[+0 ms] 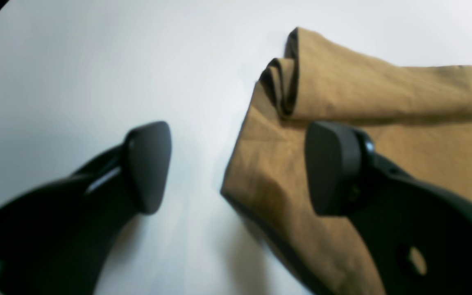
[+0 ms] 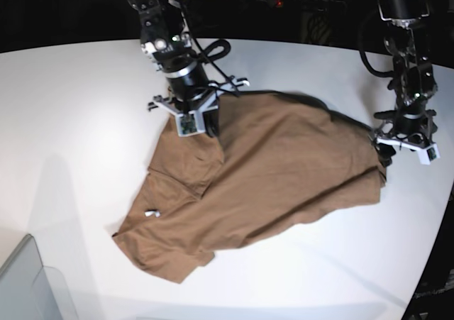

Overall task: Layout the t-shirt on the table in an organized manner, then fold the t-shirt properly
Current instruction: 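Pull the collar with the right gripper away from the left gripper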

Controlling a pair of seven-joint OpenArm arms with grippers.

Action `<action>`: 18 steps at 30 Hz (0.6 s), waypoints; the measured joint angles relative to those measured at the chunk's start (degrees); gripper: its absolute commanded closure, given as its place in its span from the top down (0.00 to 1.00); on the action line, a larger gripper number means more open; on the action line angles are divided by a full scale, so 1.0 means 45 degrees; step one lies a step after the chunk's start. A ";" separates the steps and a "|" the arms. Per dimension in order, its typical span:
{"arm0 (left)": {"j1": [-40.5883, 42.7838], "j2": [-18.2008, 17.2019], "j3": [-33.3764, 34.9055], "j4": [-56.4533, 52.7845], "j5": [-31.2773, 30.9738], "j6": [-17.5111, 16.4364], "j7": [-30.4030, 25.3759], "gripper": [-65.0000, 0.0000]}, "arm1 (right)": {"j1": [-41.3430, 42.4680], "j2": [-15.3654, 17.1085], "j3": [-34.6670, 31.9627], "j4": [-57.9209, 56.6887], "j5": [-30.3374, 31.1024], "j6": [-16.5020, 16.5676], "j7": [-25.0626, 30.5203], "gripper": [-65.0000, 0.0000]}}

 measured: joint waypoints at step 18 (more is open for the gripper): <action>0.0000 0.0301 -0.0005 -0.0034 0.0005 -0.0005 -0.0005 0.76 | -0.1943 0.0000 0.7111 0.0423 0.5595 -0.0005 0.0126 0.00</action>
